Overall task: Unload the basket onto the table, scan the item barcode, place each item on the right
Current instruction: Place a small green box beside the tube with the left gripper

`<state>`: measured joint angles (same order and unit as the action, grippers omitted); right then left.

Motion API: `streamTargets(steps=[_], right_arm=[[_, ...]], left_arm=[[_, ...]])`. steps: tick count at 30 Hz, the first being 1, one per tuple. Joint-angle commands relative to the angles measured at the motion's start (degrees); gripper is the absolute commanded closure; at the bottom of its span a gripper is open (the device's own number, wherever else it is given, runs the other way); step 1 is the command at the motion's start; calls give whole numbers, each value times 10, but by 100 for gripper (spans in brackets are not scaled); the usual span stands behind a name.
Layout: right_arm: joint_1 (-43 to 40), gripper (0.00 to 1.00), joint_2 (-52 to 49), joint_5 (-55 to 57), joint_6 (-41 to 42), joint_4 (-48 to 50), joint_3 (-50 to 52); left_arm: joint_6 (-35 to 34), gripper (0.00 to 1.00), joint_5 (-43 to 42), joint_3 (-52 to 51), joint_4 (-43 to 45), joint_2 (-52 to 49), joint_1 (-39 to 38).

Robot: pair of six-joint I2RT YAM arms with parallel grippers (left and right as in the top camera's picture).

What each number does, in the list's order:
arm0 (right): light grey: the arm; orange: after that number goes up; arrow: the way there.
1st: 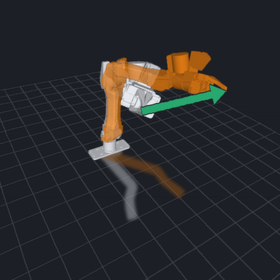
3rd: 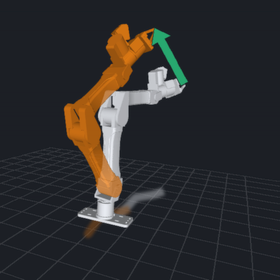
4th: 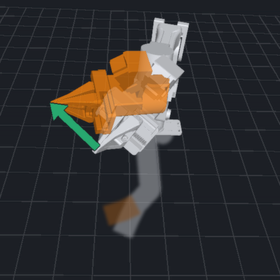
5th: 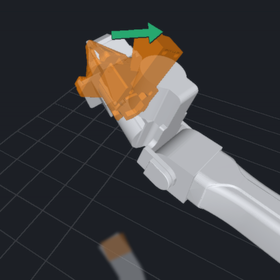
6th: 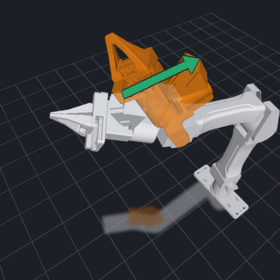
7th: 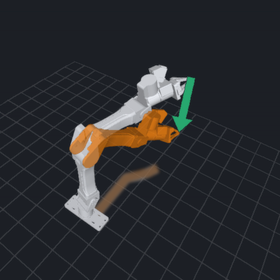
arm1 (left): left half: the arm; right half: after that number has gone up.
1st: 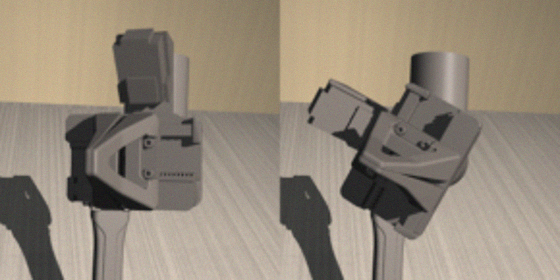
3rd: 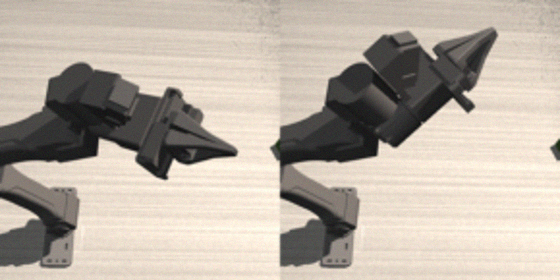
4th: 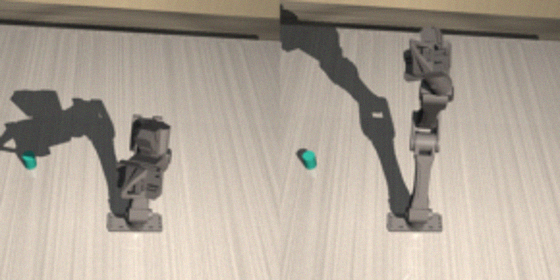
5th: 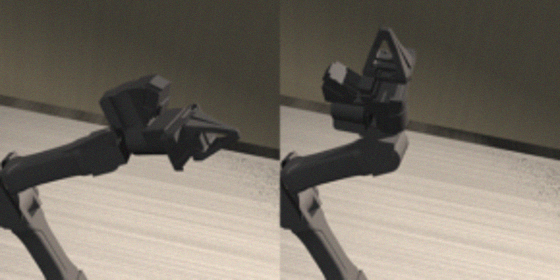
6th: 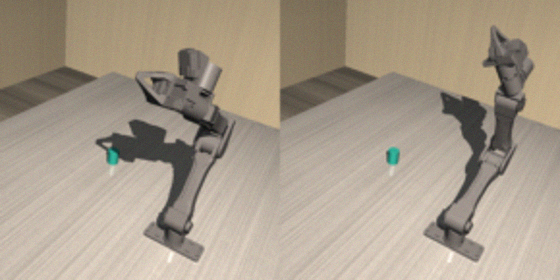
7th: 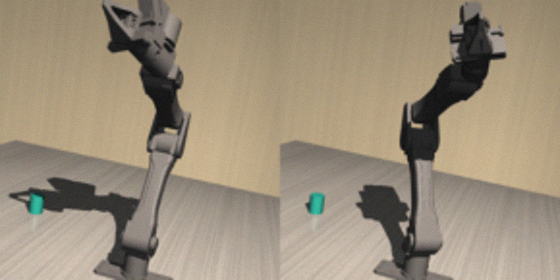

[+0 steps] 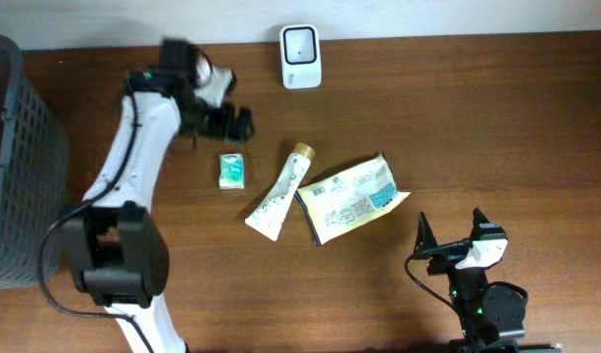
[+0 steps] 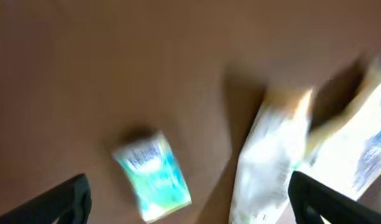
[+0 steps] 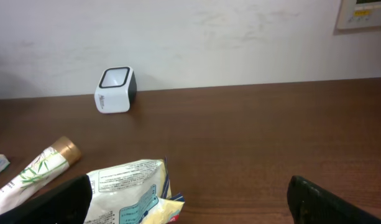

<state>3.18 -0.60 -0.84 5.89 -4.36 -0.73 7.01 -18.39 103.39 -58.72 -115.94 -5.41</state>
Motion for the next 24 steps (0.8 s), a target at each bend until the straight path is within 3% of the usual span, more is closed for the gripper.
streamTargets(steps=[1, 4, 8, 11, 13, 21, 24], right_arm=[[-2, 1, 4, 7, 1, -2, 4], [-2, 1, 4, 7, 1, -2, 4], [-2, 1, 4, 7, 1, -2, 4], [-2, 1, 4, 7, 1, -2, 4], [-2, 1, 4, 7, 1, -2, 4], [-2, 1, 4, 7, 1, -2, 4], [-2, 1, 4, 7, 1, -2, 4]], left_arm=[[1, 1, 100, 219, -70, 49, 25], [1, 1, 201, 375, -123, 86, 92], [0, 1, 279, 390, -152, 116, 245], [-54, 1, 302, 370, -140, 114, 365], [-53, 1, 303, 329, -104, 114, 405], [160, 1, 302, -64, 201, 109, 440], [171, 0, 301, -121, 252, 106, 444]])
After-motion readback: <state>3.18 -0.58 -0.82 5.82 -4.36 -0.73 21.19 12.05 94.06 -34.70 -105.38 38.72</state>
